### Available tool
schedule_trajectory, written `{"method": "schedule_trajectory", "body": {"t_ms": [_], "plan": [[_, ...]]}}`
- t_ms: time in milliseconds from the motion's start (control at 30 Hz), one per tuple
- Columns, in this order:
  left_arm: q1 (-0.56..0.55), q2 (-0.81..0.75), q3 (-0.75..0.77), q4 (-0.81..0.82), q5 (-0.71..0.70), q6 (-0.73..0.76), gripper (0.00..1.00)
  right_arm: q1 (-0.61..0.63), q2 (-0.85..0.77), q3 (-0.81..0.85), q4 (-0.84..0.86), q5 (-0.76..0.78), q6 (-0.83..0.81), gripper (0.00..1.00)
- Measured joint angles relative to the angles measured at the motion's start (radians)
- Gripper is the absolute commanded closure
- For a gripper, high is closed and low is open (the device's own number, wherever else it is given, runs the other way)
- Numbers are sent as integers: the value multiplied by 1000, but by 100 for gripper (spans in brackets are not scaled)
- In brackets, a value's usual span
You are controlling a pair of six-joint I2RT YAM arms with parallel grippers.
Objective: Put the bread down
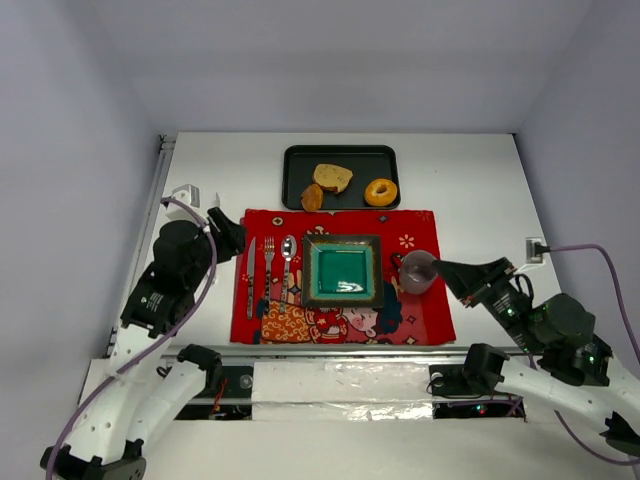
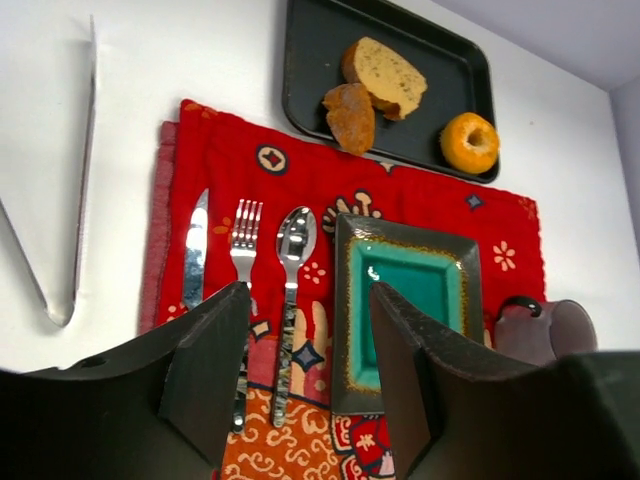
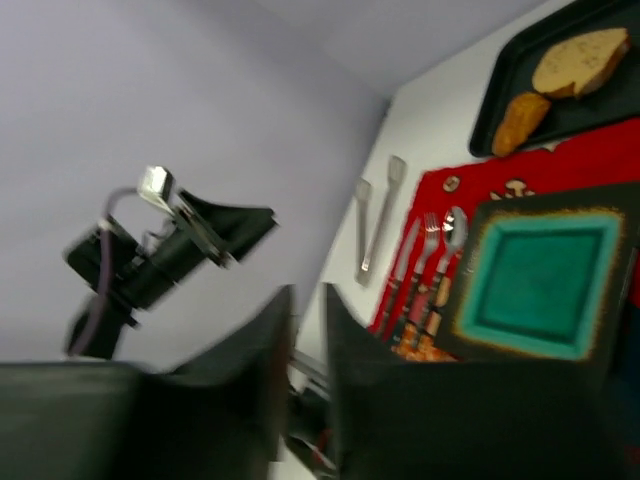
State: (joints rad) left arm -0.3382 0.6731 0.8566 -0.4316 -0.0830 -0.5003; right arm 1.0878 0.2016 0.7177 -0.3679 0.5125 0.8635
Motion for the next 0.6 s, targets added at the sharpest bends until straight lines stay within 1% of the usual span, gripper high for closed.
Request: {"method": "schedule_trajectory", "body": {"t_ms": [67, 100, 167, 200, 267, 433, 500, 533, 567, 600], "plan": [[0, 15, 0, 0, -18, 12, 58, 0, -7, -24, -29, -10, 0, 94], [0, 20, 0, 0, -27, 16, 64, 0, -13, -32, -39, -19, 0, 100], [0, 34, 0, 2, -56, 31, 75, 0, -21, -34, -63, -23, -4, 100], [0, 43, 0, 2, -71, 38, 85, 0, -25, -34, -67, -23, -5, 100], [0, 67, 0, 4, -104, 51, 100, 0, -29, -34, -74, -26, -10, 100], [5, 174, -1, 34, -182, 65, 100, 0, -26, -41, -68, -58, -14, 100], [19, 238, -14, 64, -205, 75, 87, 0, -18, -62, -61, -80, -13, 99], [31, 269, -18, 70, -211, 79, 79, 0, -9, -77, -54, -92, -10, 96], [48, 304, -23, 80, -215, 85, 74, 0, 3, -95, -40, -105, -6, 94], [69, 338, -27, 91, -218, 94, 64, 0, 15, -113, -27, -119, -1, 85]]}}
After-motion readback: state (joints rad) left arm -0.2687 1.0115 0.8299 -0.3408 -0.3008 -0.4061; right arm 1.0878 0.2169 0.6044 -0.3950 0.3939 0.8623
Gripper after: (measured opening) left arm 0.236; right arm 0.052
